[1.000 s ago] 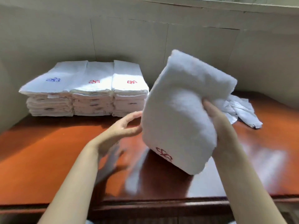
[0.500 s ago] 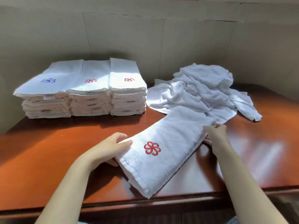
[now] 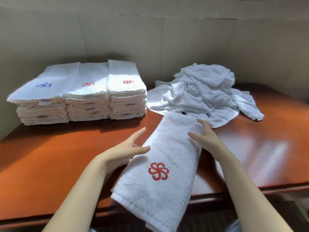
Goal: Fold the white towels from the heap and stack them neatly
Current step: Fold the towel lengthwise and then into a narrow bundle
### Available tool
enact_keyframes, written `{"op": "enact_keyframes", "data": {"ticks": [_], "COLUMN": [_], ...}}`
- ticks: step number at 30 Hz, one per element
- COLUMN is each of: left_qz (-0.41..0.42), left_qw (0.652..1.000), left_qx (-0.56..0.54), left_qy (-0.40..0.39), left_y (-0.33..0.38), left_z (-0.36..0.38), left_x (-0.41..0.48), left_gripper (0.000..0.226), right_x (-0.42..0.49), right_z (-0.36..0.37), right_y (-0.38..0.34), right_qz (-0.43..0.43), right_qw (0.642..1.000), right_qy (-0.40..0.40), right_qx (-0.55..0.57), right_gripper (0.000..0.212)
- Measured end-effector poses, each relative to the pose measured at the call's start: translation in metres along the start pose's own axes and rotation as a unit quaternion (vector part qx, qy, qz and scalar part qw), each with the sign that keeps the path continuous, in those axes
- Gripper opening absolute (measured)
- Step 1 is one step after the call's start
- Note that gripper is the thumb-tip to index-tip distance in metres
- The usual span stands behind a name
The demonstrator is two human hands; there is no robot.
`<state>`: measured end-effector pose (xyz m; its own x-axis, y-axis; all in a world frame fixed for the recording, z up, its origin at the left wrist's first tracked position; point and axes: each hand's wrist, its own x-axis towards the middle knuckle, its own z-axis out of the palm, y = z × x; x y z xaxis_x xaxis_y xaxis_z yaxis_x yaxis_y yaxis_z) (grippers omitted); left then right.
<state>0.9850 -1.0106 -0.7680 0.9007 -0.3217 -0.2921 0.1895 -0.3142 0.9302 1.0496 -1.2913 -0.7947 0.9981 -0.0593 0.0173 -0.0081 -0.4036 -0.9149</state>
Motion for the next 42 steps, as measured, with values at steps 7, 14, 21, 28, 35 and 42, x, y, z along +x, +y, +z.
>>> {"op": "enact_keyframes", "data": {"ticks": [7,14,21,28,35,42], "left_qz": [0.045,0.037,0.123,0.240,0.076,0.041], "left_qw": [0.997,0.992,0.988,0.959,0.941,0.860], "left_qx": [-0.041,-0.067,-0.096,-0.110,-0.206,-0.141], "left_qy": [-0.043,-0.096,-0.012,0.107,0.257,0.489], "left_y": [0.004,0.000,0.032,0.118,0.089,0.019], "left_z": [0.012,0.004,-0.045,-0.164,-0.274,-0.278], "left_x": [0.024,0.009,-0.058,-0.075,0.013,0.066], "left_gripper": [0.057,0.069,0.074,0.073,0.043,0.064], "right_x": [-0.028,-0.032,-0.027,0.050,0.201,0.264], "right_z": [-0.011,0.000,0.019,0.076,0.207,0.299], "right_y": [-0.005,-0.015,-0.096,-0.266,-0.334,-0.248], "right_qz": [-0.023,-0.063,-0.111,-0.249,-0.207,-0.114], "right_qw": [0.986,0.976,0.956,0.935,0.968,0.982], "right_qy": [-0.162,-0.200,-0.238,-0.208,-0.133,-0.110], "right_qx": [0.035,0.061,0.129,0.143,0.049,-0.101], "right_gripper": [0.059,0.075,0.077,0.076,0.062,0.049]}}
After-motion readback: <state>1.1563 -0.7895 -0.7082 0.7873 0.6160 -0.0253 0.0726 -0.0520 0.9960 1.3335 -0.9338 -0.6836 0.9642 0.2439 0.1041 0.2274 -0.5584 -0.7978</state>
